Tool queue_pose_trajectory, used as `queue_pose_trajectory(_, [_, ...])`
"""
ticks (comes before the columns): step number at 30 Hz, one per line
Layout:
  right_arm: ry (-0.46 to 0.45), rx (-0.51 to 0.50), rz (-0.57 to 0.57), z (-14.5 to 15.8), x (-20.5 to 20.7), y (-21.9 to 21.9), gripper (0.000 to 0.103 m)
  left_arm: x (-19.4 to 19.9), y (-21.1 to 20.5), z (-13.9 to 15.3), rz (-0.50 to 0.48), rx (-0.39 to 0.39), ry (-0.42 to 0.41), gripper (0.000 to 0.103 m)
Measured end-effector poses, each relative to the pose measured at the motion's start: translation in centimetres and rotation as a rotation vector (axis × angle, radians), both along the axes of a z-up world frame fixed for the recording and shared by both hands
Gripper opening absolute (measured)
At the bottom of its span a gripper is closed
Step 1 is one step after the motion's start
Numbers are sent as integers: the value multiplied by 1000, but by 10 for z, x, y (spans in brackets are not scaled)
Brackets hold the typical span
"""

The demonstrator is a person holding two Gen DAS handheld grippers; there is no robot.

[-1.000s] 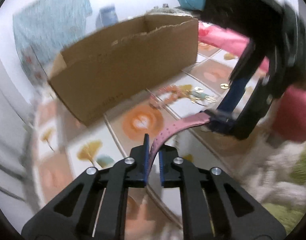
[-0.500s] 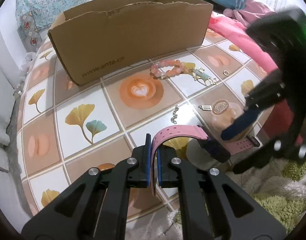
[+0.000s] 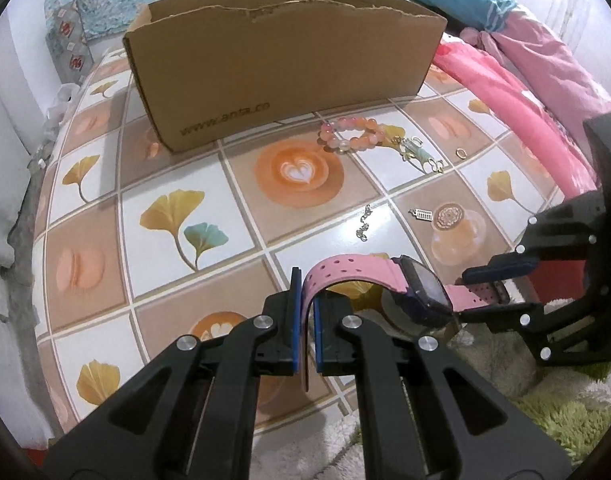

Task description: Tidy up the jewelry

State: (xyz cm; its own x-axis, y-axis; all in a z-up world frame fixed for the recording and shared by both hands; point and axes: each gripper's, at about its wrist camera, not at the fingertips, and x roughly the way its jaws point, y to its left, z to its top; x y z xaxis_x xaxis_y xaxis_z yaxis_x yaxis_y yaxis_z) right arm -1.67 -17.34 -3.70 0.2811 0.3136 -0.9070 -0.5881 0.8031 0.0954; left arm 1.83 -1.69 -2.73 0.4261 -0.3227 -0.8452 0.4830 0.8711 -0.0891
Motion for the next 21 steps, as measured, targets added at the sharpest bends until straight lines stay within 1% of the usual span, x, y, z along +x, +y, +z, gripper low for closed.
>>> queue_pose_trajectory(3, [-7,23,-29,4,-4,-8,24,-3,2,0,7,0,6,4])
queue_pose_trajectory(5, [6,71,-59,4,-2,-7,22,-6,2,0,9,5,2,4])
queue_pose_trajectory(6, [15,99,-76,5,-2,-11,20,-8,2,0,11,5,-1,4])
queue_pose_trajectory(7, [22,118,-98,5,-1,-15,11,-9,2,1,12,4,-4,4])
queue_pose_trajectory(9, [31,156,-127,5,-1,-18,9,-13,3,4,21,4,-15,4])
queue_pose_trajectory(12, [21,187,-159,7,-6,-25,6,-19,4,10,16,-9,-30,4])
queue_pose_trajectory(17, [-29,221,-206,17,-12,-32,5,-26,1,16,6,2,-53,4])
queue_pose_trajectory(19, [-56,238,-220,25,-11,-36,4,-28,0,26,-2,-10,-73,4])
queue_pose_trajectory(21, [-92,253,-239,39,-9,-43,4,-30,0,40,-14,-35,-94,4])
